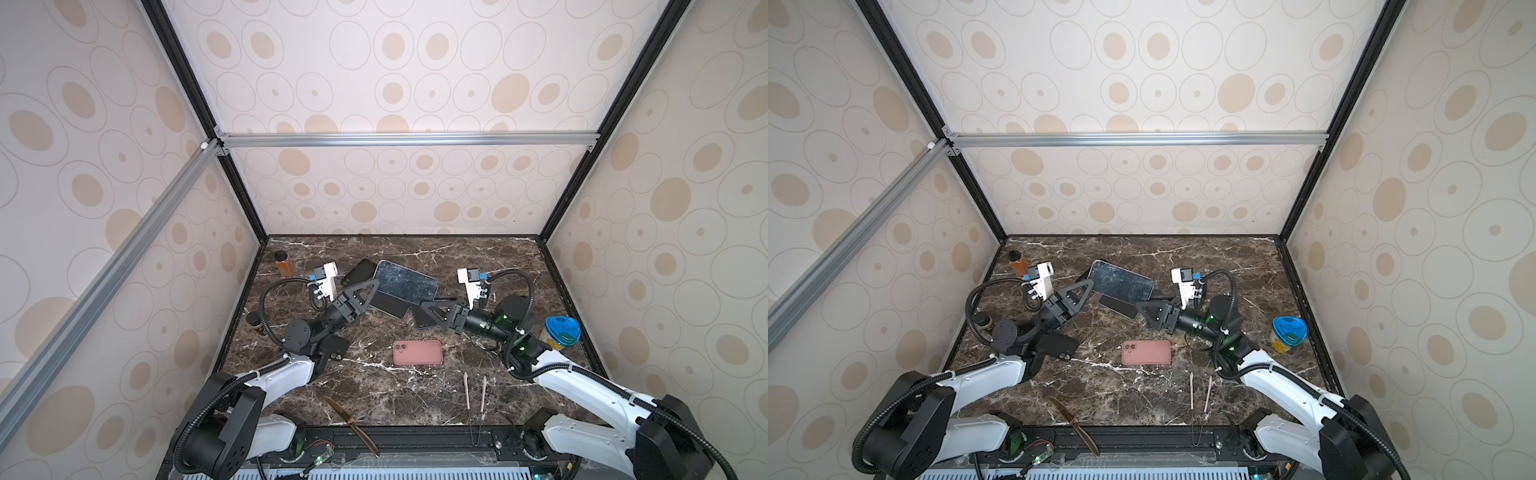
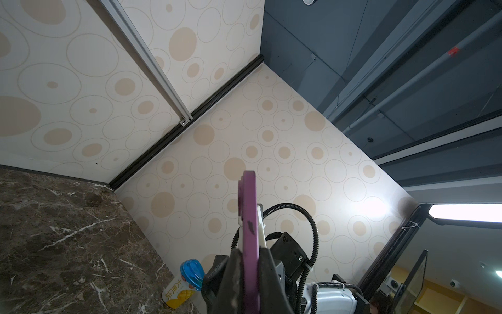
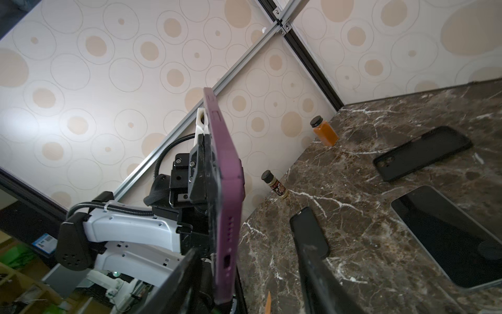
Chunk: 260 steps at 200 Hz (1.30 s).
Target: Put the phone into the phone case
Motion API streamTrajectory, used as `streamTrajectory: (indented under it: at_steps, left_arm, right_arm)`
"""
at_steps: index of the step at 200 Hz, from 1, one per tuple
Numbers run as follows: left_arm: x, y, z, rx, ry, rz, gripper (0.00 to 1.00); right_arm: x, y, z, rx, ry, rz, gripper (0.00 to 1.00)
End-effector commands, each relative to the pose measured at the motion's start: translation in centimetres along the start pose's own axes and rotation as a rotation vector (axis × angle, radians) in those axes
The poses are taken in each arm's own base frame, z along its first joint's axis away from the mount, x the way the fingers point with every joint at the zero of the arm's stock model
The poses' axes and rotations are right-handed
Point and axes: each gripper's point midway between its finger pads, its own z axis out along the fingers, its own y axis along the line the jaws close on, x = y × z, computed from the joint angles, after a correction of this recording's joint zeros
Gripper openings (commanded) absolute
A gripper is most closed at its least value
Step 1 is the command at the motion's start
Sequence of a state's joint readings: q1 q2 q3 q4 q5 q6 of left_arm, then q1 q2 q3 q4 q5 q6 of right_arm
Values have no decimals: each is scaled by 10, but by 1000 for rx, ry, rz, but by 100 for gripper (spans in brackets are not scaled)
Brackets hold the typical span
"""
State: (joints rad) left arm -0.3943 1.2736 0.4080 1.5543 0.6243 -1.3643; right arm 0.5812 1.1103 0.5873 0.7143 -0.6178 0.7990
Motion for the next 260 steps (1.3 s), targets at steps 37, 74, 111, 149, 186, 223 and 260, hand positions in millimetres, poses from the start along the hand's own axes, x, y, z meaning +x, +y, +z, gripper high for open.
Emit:
streamTrajectory:
  at_steps: [37,74,111,149,186,223,260]
  left_arm:
    - [-15,-33,-3,118,-58,51,0]
    - [-15,-34,-2,127,-61,52,0]
    - [-16,-33,-1,123,-59,55,0]
    - [-13,-32,0,101,-38,78,0]
    - [-8,-21,-2,52,-23,94,0]
    - [-1,-14,-1,39,14,89,36]
    - [6,3,-2,-62,58,109,61]
  right_arm:
    - [-28,31,5,-110,-53,-49,44]
    - [-30,37,5,-141,-53,-45,35]
    - [-30,39,6,-153,-47,-40,27]
    - [-33,38,5,-142,-61,-30,11]
    - [-37,38,3,-111,-69,-21,2]
    - [-40,35,3,-62,-60,10,0]
    - [-41,32,-4,65,-6,11,0]
